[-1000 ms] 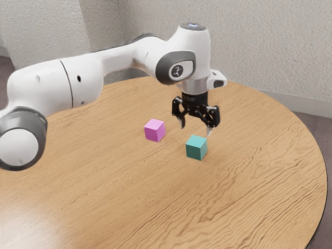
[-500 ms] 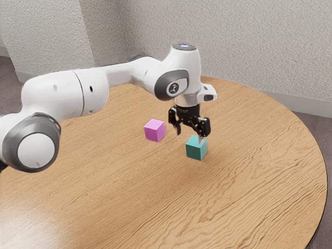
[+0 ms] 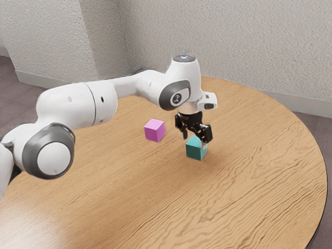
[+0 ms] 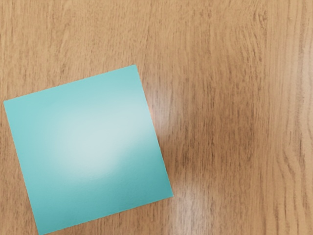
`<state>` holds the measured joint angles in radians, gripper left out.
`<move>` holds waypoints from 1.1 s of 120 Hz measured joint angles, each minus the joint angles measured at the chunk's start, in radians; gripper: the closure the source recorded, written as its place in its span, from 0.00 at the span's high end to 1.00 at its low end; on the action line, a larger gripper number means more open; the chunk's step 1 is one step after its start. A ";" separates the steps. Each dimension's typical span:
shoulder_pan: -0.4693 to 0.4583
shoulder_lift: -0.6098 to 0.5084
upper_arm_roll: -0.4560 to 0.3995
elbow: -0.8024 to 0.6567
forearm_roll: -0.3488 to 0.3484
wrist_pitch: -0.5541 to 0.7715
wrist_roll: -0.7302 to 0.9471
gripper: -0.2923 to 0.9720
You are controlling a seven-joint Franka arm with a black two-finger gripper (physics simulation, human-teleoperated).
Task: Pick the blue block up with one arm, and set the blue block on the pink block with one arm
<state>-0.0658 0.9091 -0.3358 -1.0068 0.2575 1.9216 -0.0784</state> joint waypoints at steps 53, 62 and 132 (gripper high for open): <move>-0.012 0.101 0.037 0.087 -0.026 0.033 0.084 0.77; -0.012 0.107 0.040 0.088 -0.031 0.047 0.093 0.77; -0.017 0.115 0.120 0.076 -0.185 0.178 0.116 0.77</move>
<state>-0.0832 1.0241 -0.2162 -0.9308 0.0726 2.1000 0.0376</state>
